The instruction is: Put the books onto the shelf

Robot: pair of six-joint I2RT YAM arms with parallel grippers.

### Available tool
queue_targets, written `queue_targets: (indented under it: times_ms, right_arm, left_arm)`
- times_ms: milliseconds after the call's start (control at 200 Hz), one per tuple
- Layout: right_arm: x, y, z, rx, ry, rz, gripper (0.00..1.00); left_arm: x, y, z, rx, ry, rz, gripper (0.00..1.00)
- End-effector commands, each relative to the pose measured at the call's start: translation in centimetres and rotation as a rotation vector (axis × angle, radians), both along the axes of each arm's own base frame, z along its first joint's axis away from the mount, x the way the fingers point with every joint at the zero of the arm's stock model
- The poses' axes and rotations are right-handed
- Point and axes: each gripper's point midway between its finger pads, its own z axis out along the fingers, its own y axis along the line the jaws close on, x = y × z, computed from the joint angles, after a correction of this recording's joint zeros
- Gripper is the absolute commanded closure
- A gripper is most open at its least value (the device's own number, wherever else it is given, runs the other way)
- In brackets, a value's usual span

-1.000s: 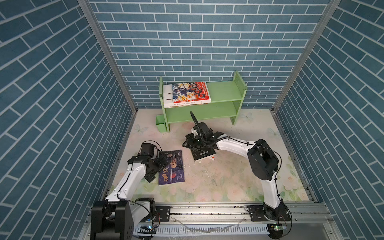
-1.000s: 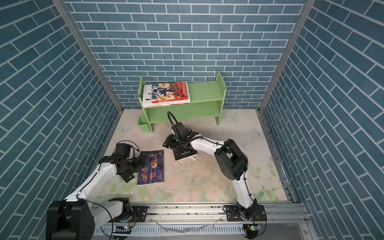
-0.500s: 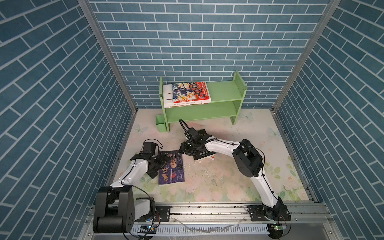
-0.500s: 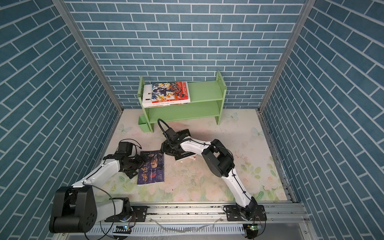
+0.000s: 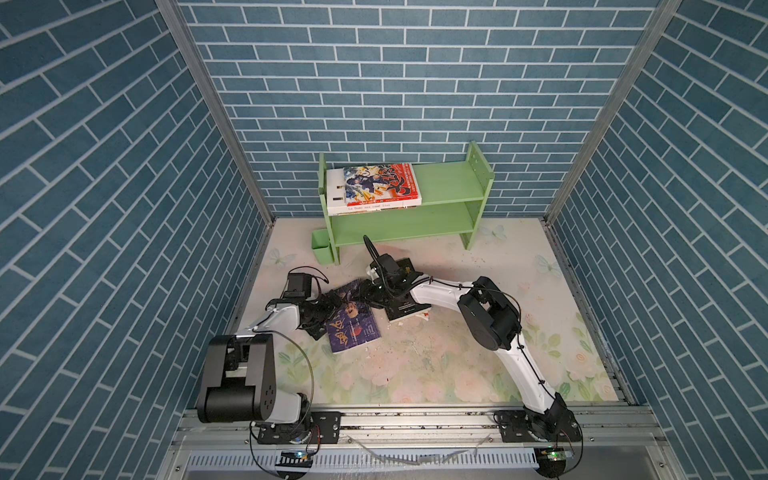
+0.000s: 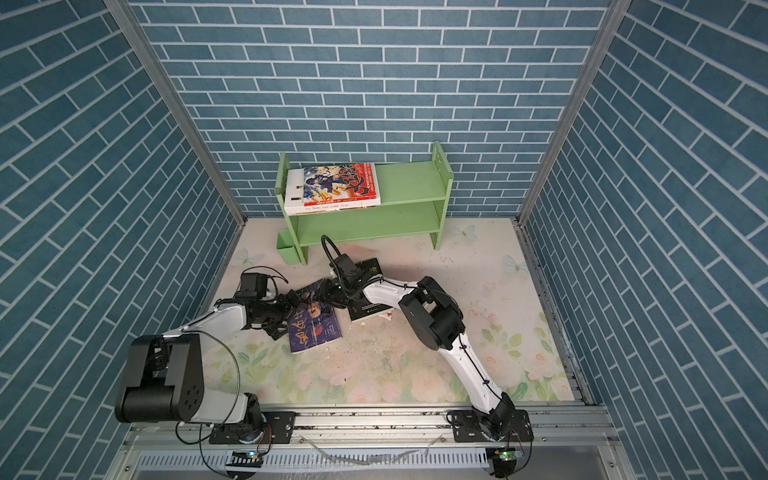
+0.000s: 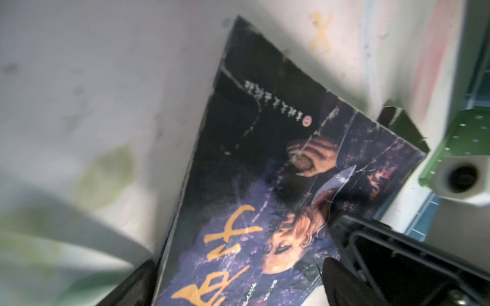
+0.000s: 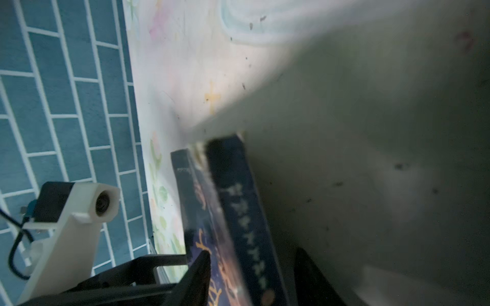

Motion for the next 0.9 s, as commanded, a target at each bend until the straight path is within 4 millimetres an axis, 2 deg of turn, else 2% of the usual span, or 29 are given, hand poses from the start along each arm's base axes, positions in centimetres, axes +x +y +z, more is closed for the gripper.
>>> queue_targets:
  times_ms: [0, 65, 120, 160, 270, 425, 445, 550, 620, 785, 895]
  right_arm:
    - [-2.9, 3.4, 4.9, 0.200, 0.028, 0.094, 0.52]
    - [-2.6, 2.9, 5.2, 0.191, 0.018, 0.079, 0.56]
    - [-2.4, 2.2, 4.7, 0.164, 0.020, 0.058, 0.60]
    - [-2.3, 1.6, 4.4, 0.143, 0.020, 0.045, 0.64]
    - [-1.7, 0.1, 3.7, 0.082, 0.010, 0.006, 0.77]
    - [-1.1, -1.3, 5.1, 0.004, -0.069, -0.011, 0.90]
    - [-1.0, -1.5, 6.9, 0.021, -0.098, -0.012, 0.92]
    - [-0.7, -2.2, 10.5, 0.030, -0.176, -0.018, 0.96]
    - [-0.6, -2.9, 14.2, 0.053, -0.240, -0.030, 0.97]
    - [-1.3, -5.3, 24.5, 0.148, -0.408, -0.056, 0.99]
    - [-3.3, -6.8, 31.4, 0.244, -0.486, -0.018, 1.00]
  left_arm:
    - [-0.4, -1.6, -2.0, -0.075, 0.046, -0.039, 0.01]
    - [0.1, -1.5, -1.4, -0.064, 0.031, -0.045, 0.01]
    - [0.0, -1.4, -1.2, -0.052, 0.032, -0.051, 0.01]
    - [0.6, -1.3, -0.5, -0.043, 0.015, -0.055, 0.01]
    - [0.7, -1.0, 0.2, -0.031, 0.009, -0.058, 0.01]
    - [0.5, -0.4, 1.8, -0.017, -0.014, -0.046, 0.00]
    - [0.5, -0.3, 2.1, -0.014, -0.019, -0.045, 0.00]
    - [0.3, 0.1, 4.2, -0.006, -0.055, -0.044, 0.00]
    - [0.3, 0.4, 5.9, -0.010, -0.086, -0.038, 0.00]
    - [0.4, 0.8, 11.0, -0.030, -0.195, -0.012, 0.00]
    - [1.0, 1.7, 14.9, -0.040, -0.268, 0.033, 0.00]
